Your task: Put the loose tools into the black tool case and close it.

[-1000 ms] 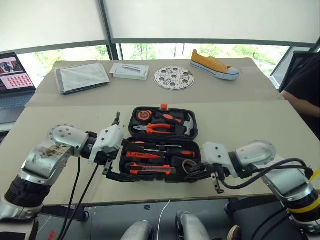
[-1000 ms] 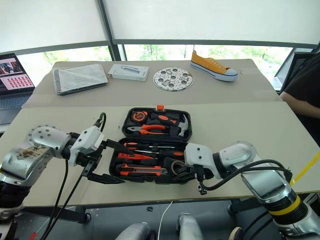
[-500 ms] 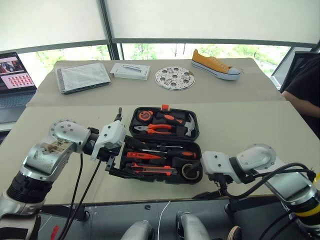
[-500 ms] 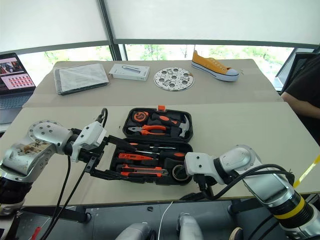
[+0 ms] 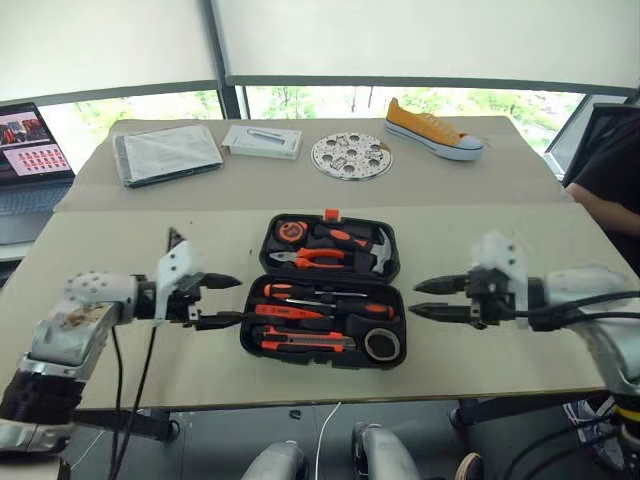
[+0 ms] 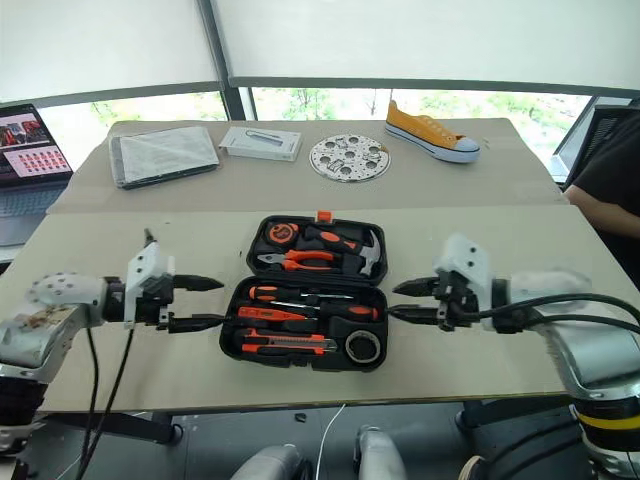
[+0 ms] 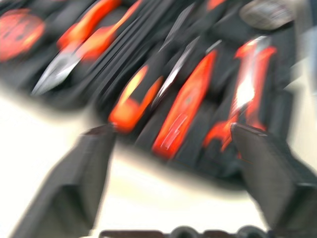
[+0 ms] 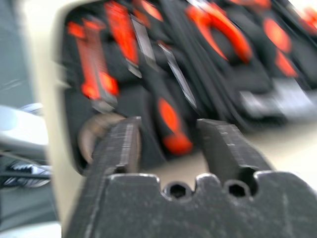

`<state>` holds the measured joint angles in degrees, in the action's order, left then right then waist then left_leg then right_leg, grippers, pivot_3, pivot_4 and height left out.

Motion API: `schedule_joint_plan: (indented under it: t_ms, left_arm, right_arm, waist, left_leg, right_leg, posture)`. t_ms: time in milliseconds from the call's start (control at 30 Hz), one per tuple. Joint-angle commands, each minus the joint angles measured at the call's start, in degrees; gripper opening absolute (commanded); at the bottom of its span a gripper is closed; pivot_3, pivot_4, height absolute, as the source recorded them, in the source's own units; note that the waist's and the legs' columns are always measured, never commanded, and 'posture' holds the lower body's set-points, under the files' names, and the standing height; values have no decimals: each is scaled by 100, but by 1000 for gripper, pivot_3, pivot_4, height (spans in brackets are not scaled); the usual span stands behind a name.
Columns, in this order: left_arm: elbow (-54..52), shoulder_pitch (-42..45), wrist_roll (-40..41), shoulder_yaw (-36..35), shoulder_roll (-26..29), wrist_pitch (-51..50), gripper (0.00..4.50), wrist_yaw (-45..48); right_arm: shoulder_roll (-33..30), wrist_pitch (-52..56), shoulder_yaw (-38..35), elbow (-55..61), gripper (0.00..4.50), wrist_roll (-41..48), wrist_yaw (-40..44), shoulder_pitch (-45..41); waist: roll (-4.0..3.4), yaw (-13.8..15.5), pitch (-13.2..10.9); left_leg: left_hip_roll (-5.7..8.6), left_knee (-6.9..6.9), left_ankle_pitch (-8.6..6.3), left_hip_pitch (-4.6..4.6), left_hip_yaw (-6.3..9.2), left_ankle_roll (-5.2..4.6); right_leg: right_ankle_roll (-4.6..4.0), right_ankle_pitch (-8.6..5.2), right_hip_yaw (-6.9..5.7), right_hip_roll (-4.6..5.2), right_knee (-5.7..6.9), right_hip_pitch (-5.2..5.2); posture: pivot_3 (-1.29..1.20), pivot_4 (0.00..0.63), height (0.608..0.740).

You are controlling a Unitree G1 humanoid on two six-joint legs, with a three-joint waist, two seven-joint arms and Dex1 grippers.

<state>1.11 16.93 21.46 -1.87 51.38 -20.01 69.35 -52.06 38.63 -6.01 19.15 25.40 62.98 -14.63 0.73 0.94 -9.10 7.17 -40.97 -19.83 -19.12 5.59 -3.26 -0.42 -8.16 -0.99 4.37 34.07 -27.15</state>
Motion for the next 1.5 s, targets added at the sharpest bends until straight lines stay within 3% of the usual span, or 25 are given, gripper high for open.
schedule_joint_plan:
  t_ms: [33,100,233,400,567,867,1100,1200,1267,1367,1500]
  left_arm:
    - [369,88,-279,-148,-29,446,2220,-211]
    - [660,196,-480,8,-141,709,1527,-269]
    - [1086,512,-738,306,-520,1029,35,-321]
    - [945,647,-801,590,-806,944,35,-191]
    - [319,475,-371,589,-854,498,35,159]
    - [-820,-376,-72,466,-513,60,35,476]
    - [-640,-783,-514,203,-265,-7,35,-67]
    - [-233,-675,-520,-24,-90,-159,677,-239]
    - [11,-304,-139,-323,-135,-916,1498,-477]
    - [316,376,379,-631,-364,-2087,2431,-881]
    - [832,1521,770,-724,-951,-3659,3689,-1604]
  right_arm:
    - [38,-430,-215,-307,663,-205,-259,109]
    - [80,-767,-10,-506,85,-430,-311,164]
    - [212,-1509,553,-812,0,-973,-341,116]
    - [504,-2112,1093,-1130,0,-1546,-537,-227]
    - [632,-2411,1289,-891,0,-1462,-223,-252]
    - [243,-2489,986,-176,0,-1208,242,507]
    - [-86,-2250,513,-391,0,-1516,-94,914]
    - [-240,-1702,191,-404,756,-1203,-95,929]
    - [-166,-917,-120,-356,1477,-694,-186,684]
    - [45,68,-339,-453,2411,-156,-493,140]
    - [633,1182,-76,-932,3750,131,-1097,-1082]
  waist:
    - [0,-1,0]
    - [0,-11,0]
    - [0,-15,0]
    - [0,-43,1]
    - [1,-22,1]
    - [0,-30,1]
    - [0,-26,1]
    - [0,-25,1]
    - [0,-20,1]
    - [1,-26,0]
    - [2,-23,1]
  left_leg:
    - [0,-2,0,0,-4,0]
    - [0,-3,0,6,-10,1]
    - [-2,-2,0,12,-13,0]
    - [-2,-7,1,5,-14,0]
    - [-3,-6,0,0,-11,-1]
    - [-4,3,-1,-1,-11,-2]
    - [-4,0,-1,10,-13,-2]
    - [-5,0,-1,10,-14,-1]
    - [-6,0,0,12,-14,-1]
    - [-7,-1,0,10,-12,0]
    - [-5,-10,0,18,-12,0]
  right_leg:
    - [0,0,1,1,1,1]
    - [1,1,7,3,3,7]
    - [1,1,9,2,7,9]
    - [1,1,9,3,6,3]
    - [1,1,9,2,4,0]
    - [1,1,9,-1,2,-8]
    - [1,1,12,-1,3,5]
    - [1,1,11,-2,4,5]
    - [1,0,11,-2,4,5]
    - [-1,2,12,-3,5,8]
    - [1,4,10,0,6,19]
  posture:
    - [0,150,737]
    - [0,150,737]
    - [0,150,737]
    - [0,150,737]
    - [0,150,737]
    - [0,150,737]
    - [0,150,737]
    - [0,150,737]
    - [0,150,737]
    - [0,150,737]
    - [0,150,737]
